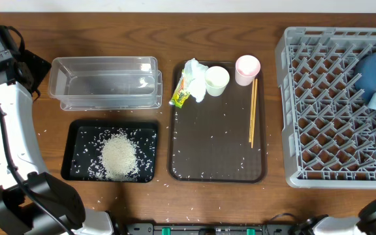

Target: Sort waste into correct bins and load items into the dishwasher rack

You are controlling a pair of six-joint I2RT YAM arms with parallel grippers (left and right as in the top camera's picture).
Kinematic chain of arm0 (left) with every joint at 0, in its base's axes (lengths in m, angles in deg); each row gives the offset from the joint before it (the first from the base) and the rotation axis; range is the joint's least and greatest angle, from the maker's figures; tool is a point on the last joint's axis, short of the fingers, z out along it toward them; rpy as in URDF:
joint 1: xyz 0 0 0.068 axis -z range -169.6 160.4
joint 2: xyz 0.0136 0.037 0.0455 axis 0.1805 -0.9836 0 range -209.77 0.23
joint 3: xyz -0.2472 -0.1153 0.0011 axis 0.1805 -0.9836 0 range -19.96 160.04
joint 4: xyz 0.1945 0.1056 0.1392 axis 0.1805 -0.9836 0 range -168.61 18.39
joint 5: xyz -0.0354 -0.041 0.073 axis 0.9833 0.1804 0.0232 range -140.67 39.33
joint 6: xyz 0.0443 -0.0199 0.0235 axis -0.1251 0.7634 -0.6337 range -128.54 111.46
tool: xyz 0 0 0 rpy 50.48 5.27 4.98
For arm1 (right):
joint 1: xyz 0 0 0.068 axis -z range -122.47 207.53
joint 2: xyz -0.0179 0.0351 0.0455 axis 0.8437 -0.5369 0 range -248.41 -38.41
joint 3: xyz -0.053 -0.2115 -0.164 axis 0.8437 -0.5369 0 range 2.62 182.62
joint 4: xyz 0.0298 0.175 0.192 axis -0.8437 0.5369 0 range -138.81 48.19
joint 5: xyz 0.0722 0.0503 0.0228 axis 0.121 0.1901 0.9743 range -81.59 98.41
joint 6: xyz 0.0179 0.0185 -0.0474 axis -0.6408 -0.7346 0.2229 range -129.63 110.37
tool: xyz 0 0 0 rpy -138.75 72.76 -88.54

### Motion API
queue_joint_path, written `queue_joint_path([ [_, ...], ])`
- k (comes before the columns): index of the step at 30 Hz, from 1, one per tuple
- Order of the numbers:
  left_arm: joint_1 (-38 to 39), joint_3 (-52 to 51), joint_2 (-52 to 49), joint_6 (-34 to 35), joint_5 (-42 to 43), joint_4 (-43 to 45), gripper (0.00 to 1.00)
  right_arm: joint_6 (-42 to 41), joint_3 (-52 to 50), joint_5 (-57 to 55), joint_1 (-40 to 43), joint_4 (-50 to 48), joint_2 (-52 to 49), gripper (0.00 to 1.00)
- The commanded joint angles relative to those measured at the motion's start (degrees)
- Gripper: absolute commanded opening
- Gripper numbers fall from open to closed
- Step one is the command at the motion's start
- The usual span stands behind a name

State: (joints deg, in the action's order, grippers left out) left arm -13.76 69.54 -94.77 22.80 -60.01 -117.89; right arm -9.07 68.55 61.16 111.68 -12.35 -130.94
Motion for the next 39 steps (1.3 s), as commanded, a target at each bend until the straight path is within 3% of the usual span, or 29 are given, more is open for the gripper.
queue_joint_path([
  [1, -0.04, -0.02, 0.76, 0.28, -0.28, -0.17, 0.98, 0.11, -0.02, 0.63, 0.04, 1.97, 5.33, 0.58],
  [8, -0.04, -0.02, 0.76, 0.28, -0.28, -0.15, 0.98, -2.84, -0.02, 0.63, 0.00, 6.67, 13.99, 0.58],
  [14, -0.04, -0.02, 0.76, 0.28, -0.28, -0.17, 0.98, -4.42, -0.02, 0.55, -0.07, 3.63, 19.28, 0.59],
  [19, -0.04, -0.02, 0.76, 0.28, -0.28, -0.17, 0.98, -9.57, -0.02, -3.30, -0.24, 1.20, 19.67, 0.63],
  [32, -0.04, -0.02, 0.76, 0.28, -0.28, -0.17, 0.98, -10.97, -0.04, -21.16, -7.19, 1.97, 16.20, 0.59],
  [34, -0.04, -0.02, 0.76, 0.28, -0.28, -0.15, 0.98, -12.52, -0.04, -26.71, -9.49, 1.86, 14.03, 0.52],
  [39, -0.04, -0.02, 0.76, 0.28, -0.28, -0.17, 0.98, -15.37, -0.04, -35.04, -13.40, 0.59, 8.00, 0.14],
])
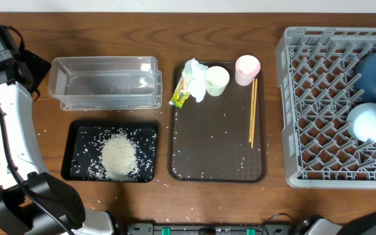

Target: Sort waste into correct bins and load items into the dishwasher rack

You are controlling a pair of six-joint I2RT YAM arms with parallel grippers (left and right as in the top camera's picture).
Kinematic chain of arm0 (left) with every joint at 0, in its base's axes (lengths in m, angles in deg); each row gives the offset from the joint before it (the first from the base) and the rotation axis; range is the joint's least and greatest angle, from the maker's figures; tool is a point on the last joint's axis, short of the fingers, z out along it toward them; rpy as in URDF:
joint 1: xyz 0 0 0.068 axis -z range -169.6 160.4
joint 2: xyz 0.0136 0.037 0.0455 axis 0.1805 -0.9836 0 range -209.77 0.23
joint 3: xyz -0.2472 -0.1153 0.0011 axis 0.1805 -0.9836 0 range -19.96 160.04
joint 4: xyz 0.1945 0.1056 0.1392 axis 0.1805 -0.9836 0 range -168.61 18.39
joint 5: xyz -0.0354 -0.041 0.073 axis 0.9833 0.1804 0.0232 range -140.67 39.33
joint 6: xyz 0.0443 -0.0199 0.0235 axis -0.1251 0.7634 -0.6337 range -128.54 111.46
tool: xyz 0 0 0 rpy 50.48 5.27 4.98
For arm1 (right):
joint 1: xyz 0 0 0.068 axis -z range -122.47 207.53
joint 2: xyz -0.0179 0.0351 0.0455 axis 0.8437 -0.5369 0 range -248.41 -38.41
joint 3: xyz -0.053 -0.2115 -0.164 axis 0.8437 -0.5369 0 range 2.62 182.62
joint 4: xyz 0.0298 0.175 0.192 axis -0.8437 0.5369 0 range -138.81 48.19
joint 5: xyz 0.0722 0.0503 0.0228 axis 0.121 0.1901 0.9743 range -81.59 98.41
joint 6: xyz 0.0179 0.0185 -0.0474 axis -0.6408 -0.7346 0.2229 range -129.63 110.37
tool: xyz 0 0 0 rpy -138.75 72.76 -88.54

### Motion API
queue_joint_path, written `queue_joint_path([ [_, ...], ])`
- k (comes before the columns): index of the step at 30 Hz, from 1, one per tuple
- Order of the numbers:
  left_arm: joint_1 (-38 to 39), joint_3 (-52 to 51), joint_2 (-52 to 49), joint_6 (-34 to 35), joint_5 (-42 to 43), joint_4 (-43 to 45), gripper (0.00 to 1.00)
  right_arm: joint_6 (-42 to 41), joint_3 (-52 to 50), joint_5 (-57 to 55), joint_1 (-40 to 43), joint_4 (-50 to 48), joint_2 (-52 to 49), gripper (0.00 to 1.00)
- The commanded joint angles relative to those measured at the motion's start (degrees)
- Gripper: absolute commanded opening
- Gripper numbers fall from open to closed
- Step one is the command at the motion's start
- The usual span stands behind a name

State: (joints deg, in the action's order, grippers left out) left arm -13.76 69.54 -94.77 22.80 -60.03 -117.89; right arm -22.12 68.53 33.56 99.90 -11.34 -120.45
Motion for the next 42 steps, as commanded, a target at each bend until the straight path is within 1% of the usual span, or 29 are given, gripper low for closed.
queue_joint_path([
  [1, -0.04, -0.02, 0.76, 0.28, -0.26, -0.17, 0.98, -2.56, -0.02, -7.39, -1.84, -0.46, -3.65, 0.04],
  [2, -0.04, -0.02, 0.76, 0.28, -0.26, -0.17, 0.98, -3.65, -0.02, -7.41, -1.92, -0.44, -5.05, 0.01],
  [8, -0.04, -0.02, 0.76, 0.28, -0.26, -0.17, 0.98, -6.43, -0.02, -7.65, -1.90, -0.37, -8.96, 0.01],
  [15, -0.04, -0.02, 0.76, 0.28, -0.26, -0.17, 0.98, -7.91, -0.02, -15.30, -1.90, -0.46, -9.05, 0.01],
  [17, -0.04, -0.02, 0.76, 0.28, -0.26, -0.17, 0.98, -8.15, -0.02, -15.98, -1.90, -0.63, -9.05, 0.03],
  [22, -0.04, -0.02, 0.76, 0.28, -0.26, -0.17, 0.98, -8.33, -0.02, -16.31, -1.92, -2.64, -9.05, 0.02],
  [25, -0.04, -0.02, 0.76, 0.28, -0.26, -0.17, 0.98, -9.11, -0.02, -16.31, -1.95, -4.57, -9.05, 0.04],
  [29, -0.04, -0.02, 0.76, 0.28, -0.26, -0.15, 0.98, -10.62, -0.04, -15.85, -1.95, -4.94, -9.07, 0.04],
  [35, -0.04, -0.02, 0.76, 0.28, -0.26, -0.17, 0.98, -10.60, -0.04, -15.91, -1.95, -6.56, -9.42, 0.05],
  [39, -0.04, -0.02, 0.76, 0.28, -0.26, -0.17, 0.98, -10.64, -0.04, -15.67, -1.97, -6.29, -10.25, 0.04],
  [42, -0.04, -0.02, 0.76, 0.26, -0.26, -0.17, 0.98, -10.62, -0.04, -15.67, -1.97, -7.02, -11.43, 0.01],
])
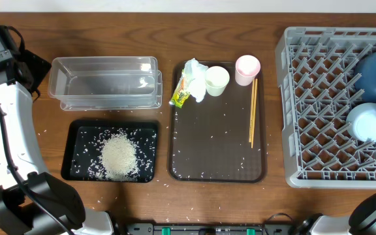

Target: Sort waste into correct bins and load items into the dishwasher rack

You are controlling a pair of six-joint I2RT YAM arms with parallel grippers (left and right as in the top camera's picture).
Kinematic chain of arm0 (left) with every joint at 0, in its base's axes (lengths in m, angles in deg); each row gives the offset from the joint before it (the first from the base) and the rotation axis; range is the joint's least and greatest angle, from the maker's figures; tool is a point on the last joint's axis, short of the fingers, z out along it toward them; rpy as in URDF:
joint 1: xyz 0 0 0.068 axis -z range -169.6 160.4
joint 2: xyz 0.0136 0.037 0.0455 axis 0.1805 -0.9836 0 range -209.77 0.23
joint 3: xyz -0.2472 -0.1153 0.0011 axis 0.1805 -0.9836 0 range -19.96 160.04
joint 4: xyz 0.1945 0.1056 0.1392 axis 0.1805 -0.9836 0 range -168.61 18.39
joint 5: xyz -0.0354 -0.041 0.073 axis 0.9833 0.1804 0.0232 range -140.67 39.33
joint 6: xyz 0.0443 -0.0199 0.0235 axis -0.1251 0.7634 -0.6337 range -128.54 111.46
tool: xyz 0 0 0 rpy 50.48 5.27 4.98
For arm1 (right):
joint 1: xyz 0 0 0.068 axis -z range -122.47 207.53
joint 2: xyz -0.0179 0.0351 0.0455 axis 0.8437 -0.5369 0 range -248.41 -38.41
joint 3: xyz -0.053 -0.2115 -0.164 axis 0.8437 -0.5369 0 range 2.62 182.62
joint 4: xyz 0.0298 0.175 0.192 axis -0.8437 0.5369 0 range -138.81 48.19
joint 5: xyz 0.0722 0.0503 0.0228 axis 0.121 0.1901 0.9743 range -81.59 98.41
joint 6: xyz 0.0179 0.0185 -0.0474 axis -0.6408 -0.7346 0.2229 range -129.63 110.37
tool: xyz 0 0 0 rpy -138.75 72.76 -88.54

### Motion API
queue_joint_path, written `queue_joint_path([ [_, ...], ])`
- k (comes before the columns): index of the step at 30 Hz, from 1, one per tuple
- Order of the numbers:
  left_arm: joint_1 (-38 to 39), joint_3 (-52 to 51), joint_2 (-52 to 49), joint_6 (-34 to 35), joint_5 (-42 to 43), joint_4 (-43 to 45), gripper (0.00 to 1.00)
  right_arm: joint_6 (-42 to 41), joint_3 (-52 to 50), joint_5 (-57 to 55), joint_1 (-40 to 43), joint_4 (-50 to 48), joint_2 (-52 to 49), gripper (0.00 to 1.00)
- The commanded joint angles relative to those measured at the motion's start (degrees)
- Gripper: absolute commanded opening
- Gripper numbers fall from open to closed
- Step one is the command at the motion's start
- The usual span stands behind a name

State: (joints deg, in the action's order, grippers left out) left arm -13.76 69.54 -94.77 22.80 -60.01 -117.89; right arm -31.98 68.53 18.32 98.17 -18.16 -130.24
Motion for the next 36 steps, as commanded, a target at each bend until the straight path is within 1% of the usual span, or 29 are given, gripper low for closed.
queue_joint_path([
  [1, -0.04, -0.02, 0.76, 0.28, -0.28, -0.17, 0.98, -0.74, -0.04, -0.44, -0.22, -0.66, -1.86, 0.01],
  [5, -0.04, -0.02, 0.76, 0.28, -0.28, -0.17, 0.98, 1.66, 0.37, 0.92, -0.22, -0.04, -0.50, 0.01],
  [13, -0.04, -0.02, 0.76, 0.28, -0.28, -0.17, 0.98, 1.88, 0.50, 4.02, -0.48, 5.22, 10.29, 0.02],
  [17, -0.04, -0.02, 0.76, 0.28, -0.28, -0.17, 0.98, 2.73, 0.46, 1.73, -0.59, 10.60, 11.93, 0.09],
  [20, -0.04, -0.02, 0.76, 0.28, -0.28, -0.17, 0.98, 2.64, -0.48, -2.78, -0.59, 12.11, 10.69, 0.09],
  [23, -0.04, -0.02, 0.76, 0.28, -0.28, -0.17, 0.98, 2.62, -1.81, -3.91, -0.59, 10.14, 8.33, 0.07],
  [27, -0.04, -0.02, 0.76, 0.28, -0.28, -0.17, 0.98, 2.47, -2.64, -3.91, -0.59, 6.75, 3.82, 0.02],
  [32, -0.04, -0.02, 0.76, 0.26, -0.28, -0.17, 0.98, 2.45, -2.64, -2.10, -0.59, 1.66, -0.72, 0.01],
  [36, -0.04, -0.02, 0.76, 0.28, -0.28, -0.17, 0.98, 2.45, -2.58, -0.81, -0.59, -1.22, -1.07, 0.01],
])
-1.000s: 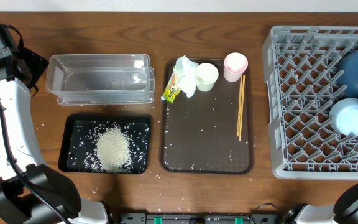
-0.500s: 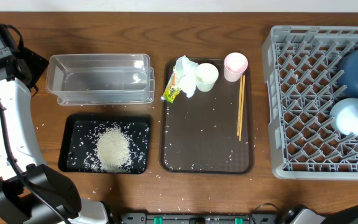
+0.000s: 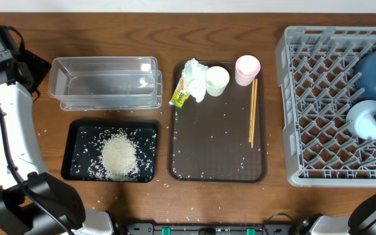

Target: Sort waste into correct bins and load items into the dishwasher rack

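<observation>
The grey dishwasher rack (image 3: 318, 104) at the right holds a dark blue bowl and, just in front of it, a white bowl (image 3: 365, 119) leaning on its side among the pegs. A dark bit of my right arm shows at the frame's right edge beside the white bowl; its fingers are hidden. On the brown tray (image 3: 217, 153) lie a pair of chopsticks (image 3: 253, 112), a pink cup (image 3: 247, 68), a pale cup (image 3: 217, 79), a crumpled tissue (image 3: 194, 70) and a yellow-green wrapper (image 3: 181, 95). My left arm (image 3: 5, 117) stands at the far left, its gripper out of view.
A clear plastic bin (image 3: 106, 83) stands left of the brown tray. In front of it a black tray (image 3: 77, 140) holds a heap of rice (image 3: 119, 155). Rice grains are scattered on the wooden table (image 3: 44, 140).
The white bowl has tipped a little in the rack and now leans more on its side. The dark part of my right arm sits slightly lower at the frame's edge.
First my right gripper was over the rack's right side in front of the blue bowl, with a pale object under it. Then the white bowl lay in the rack there and the arm had drawn back to the right edge. The bowl has since settled tilted.
</observation>
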You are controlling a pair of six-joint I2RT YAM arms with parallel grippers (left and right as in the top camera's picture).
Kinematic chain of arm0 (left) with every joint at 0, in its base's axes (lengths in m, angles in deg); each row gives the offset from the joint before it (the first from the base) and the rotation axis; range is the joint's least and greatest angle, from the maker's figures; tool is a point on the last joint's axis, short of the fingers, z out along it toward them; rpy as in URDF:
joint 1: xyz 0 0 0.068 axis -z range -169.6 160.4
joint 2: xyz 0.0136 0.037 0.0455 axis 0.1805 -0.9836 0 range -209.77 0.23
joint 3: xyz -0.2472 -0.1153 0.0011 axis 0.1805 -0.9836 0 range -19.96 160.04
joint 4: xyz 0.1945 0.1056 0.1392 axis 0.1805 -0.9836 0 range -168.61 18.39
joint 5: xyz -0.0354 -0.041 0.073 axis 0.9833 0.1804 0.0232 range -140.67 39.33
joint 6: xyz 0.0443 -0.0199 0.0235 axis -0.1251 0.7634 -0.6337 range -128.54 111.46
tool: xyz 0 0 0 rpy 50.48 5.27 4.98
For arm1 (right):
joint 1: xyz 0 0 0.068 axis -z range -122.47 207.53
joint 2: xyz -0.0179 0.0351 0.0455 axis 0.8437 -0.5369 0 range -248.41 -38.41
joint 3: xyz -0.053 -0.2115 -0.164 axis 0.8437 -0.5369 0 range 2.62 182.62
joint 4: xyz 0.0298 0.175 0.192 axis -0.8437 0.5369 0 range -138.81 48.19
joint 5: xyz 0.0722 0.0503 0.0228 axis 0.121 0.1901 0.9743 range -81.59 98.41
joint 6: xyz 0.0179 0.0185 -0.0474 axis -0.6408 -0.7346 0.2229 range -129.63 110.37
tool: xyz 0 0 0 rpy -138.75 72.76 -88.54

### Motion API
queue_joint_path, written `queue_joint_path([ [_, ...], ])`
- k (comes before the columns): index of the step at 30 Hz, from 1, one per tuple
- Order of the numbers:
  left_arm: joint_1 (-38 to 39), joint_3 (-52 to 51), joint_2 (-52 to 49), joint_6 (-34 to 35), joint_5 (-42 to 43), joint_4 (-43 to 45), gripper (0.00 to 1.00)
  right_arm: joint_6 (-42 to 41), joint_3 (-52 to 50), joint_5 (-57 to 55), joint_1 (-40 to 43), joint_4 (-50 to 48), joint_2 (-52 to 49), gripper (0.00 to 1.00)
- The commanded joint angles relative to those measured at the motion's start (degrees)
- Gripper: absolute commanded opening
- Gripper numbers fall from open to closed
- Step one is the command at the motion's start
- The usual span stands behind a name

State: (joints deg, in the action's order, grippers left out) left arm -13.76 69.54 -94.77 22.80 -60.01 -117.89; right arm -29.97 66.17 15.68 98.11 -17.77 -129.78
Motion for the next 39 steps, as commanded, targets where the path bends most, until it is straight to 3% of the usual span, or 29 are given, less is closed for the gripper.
queue_joint_path([
  [1, -0.04, -0.02, 0.76, 0.28, -0.28, -0.17, 0.98, 0.42, -0.17, 2.29, -0.52, -2.36, -1.51, 0.01],
  [14, -0.04, -0.02, 0.76, 0.28, -0.28, -0.15, 0.98, -0.94, -0.13, 12.33, -0.52, -8.17, -1.46, 0.02],
  [22, -0.04, -0.02, 0.76, 0.28, -0.28, -0.17, 0.98, -1.51, -0.13, 12.48, -0.52, -11.04, -1.49, 0.04],
  [31, -0.04, -0.02, 0.76, 0.26, -0.28, -0.15, 0.98, -1.49, -0.13, 16.37, -0.57, -8.37, -0.74, 0.03],
  [39, -0.04, -0.02, 0.76, 0.28, -0.28, -0.17, 0.98, -0.90, -0.15, 3.45, -0.90, 1.64, -0.79, 0.01],
])
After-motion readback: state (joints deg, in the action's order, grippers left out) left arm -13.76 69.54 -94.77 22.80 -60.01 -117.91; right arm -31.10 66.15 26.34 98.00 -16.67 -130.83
